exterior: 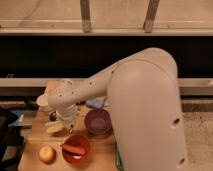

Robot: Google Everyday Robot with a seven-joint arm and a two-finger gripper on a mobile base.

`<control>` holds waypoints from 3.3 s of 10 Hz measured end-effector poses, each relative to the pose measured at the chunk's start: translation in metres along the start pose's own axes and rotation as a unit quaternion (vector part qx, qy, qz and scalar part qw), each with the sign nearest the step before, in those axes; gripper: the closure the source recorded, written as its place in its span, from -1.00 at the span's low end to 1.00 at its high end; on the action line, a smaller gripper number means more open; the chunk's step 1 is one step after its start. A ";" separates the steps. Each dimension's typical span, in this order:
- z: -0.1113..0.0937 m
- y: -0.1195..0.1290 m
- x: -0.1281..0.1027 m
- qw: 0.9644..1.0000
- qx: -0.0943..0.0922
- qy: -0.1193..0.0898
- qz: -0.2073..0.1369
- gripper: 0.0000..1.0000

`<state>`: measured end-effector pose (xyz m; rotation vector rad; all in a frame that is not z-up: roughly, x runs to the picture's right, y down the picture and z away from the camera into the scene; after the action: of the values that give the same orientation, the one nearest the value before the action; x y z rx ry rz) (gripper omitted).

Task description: Place banana in tray

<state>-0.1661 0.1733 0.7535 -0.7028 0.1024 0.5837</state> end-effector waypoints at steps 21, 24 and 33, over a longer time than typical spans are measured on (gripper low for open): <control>-0.053 -0.142 0.246 0.922 0.021 -0.047 0.383 1.00; -0.045 -0.157 0.304 0.894 0.024 -0.028 0.446 1.00; -0.007 -0.183 0.445 0.796 0.025 0.059 0.602 -0.30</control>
<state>0.3051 0.2669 0.7295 -0.5552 0.7171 1.7571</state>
